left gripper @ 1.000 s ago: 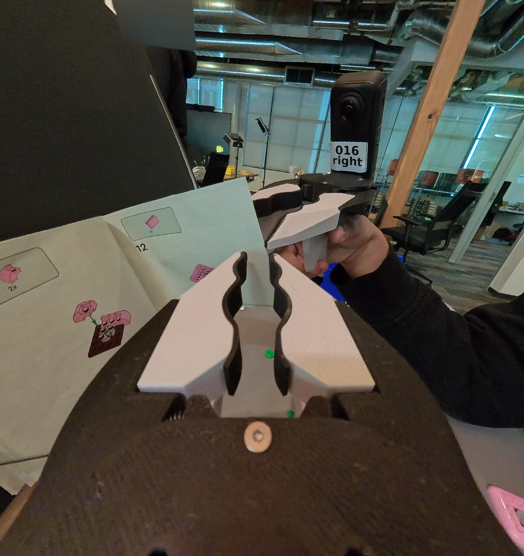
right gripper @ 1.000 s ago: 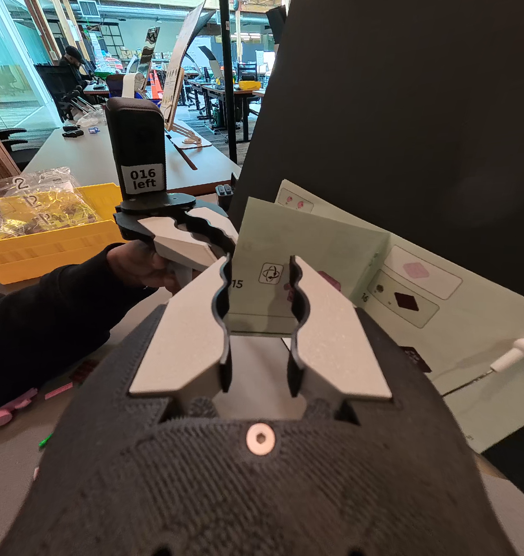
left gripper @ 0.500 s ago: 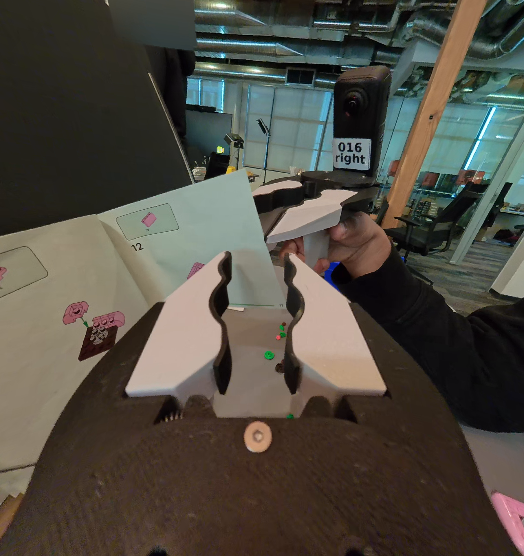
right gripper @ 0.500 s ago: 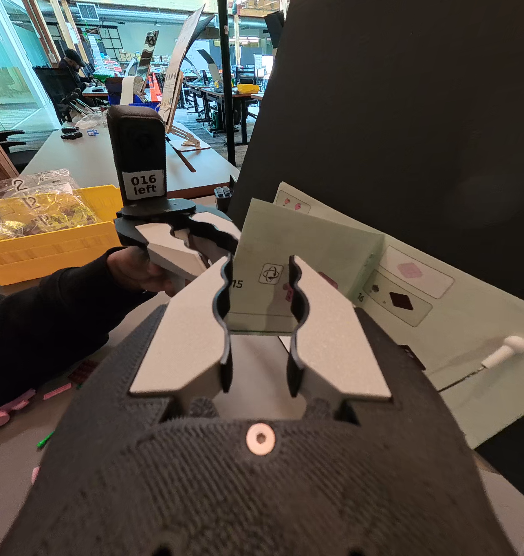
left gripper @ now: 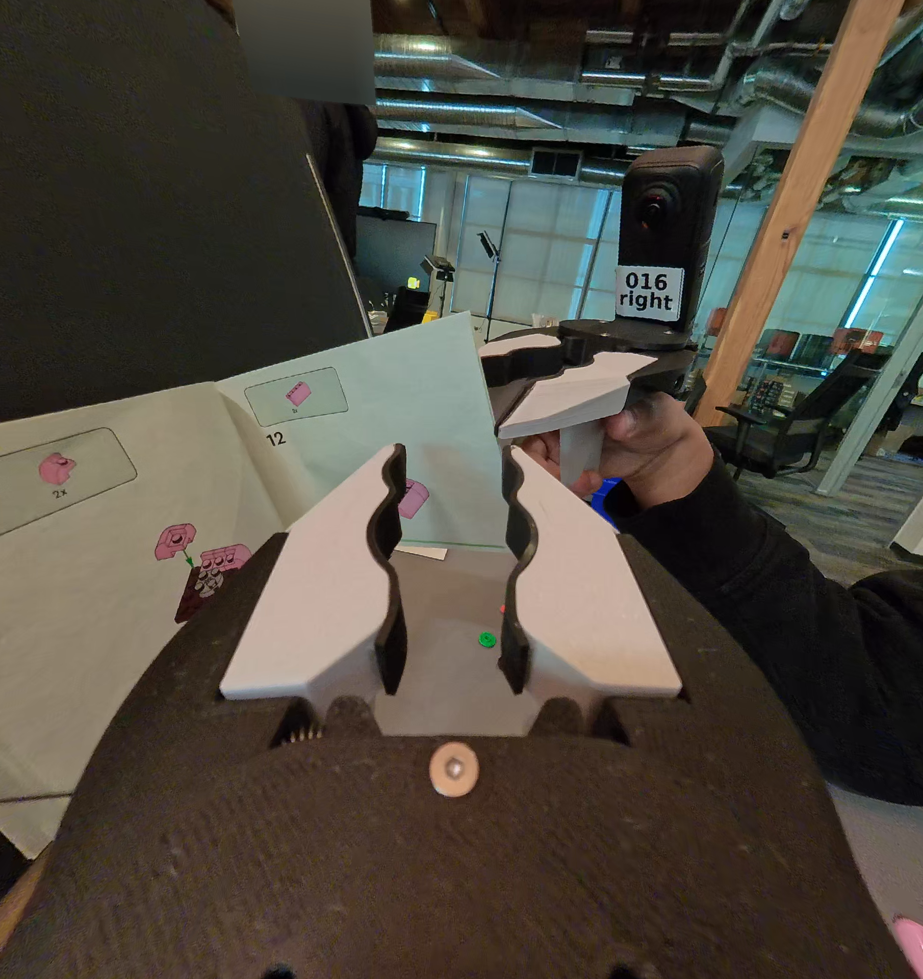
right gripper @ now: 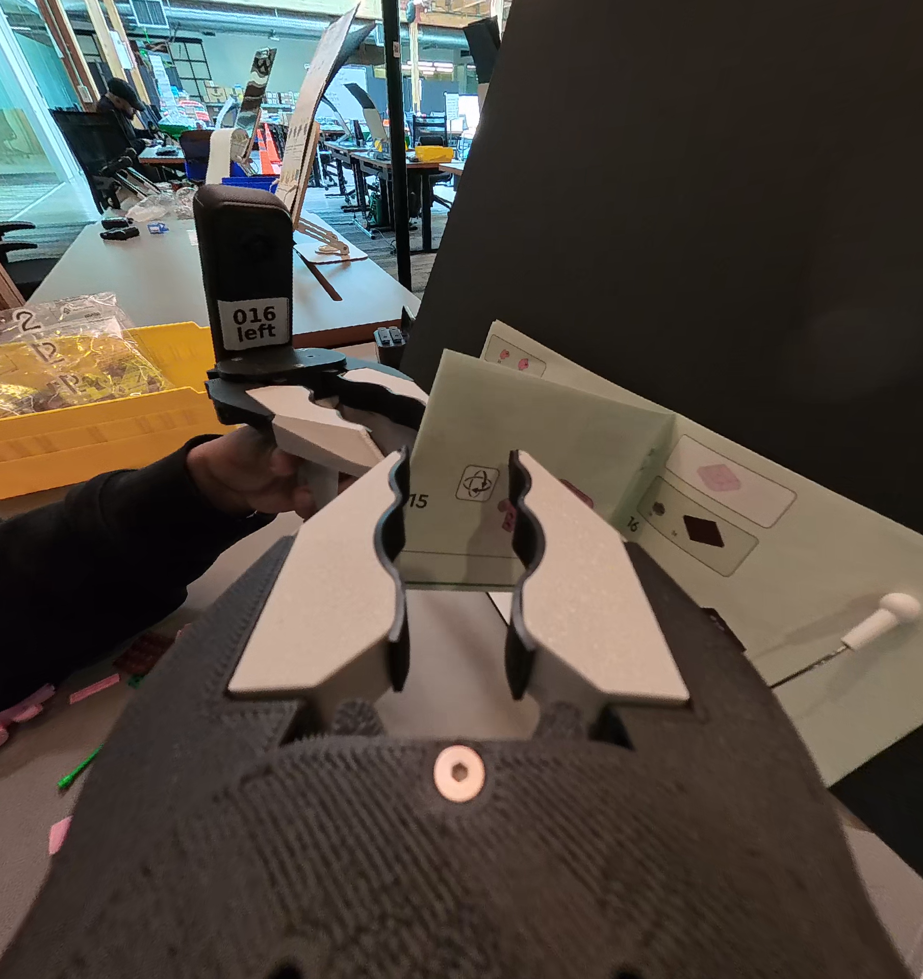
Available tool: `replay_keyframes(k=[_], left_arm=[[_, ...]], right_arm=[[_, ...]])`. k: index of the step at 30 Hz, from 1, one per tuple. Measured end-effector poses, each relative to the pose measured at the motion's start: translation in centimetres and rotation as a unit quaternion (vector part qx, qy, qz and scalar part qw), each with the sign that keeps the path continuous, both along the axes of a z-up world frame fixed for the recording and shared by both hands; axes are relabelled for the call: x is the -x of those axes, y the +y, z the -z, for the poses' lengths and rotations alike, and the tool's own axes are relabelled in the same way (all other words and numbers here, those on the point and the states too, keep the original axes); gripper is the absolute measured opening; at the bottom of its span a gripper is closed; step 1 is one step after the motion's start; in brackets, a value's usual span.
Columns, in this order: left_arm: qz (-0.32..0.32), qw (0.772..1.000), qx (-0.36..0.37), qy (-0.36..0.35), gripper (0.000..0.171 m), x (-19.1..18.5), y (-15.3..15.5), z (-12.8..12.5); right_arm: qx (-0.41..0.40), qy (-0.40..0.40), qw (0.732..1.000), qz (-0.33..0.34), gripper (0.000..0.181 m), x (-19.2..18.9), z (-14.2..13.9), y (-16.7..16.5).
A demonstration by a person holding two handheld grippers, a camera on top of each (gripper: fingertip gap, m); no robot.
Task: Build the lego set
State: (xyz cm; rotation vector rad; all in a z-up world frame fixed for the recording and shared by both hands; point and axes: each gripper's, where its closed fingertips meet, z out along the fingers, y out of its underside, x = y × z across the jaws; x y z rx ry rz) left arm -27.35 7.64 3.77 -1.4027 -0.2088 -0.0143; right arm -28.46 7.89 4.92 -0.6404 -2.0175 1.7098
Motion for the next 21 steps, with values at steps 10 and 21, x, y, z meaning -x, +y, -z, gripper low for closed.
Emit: replay_keyframes(k=[10, 21], left_arm=[[0.002, 1.000, 0.001, 0.002, 0.035, -0.12, 0.15, 0.07], [0.007, 1.000, 0.011, 0.011, 0.037, -0.57, 0.69, 0.33]], right_arm=[[-0.002, 0.002, 1.000, 0.001, 0.036, 0.02, 0.00, 0.02], [-0.008, 0.005, 1.000, 0.005, 0.037, 0.08, 0.06, 0.02]])
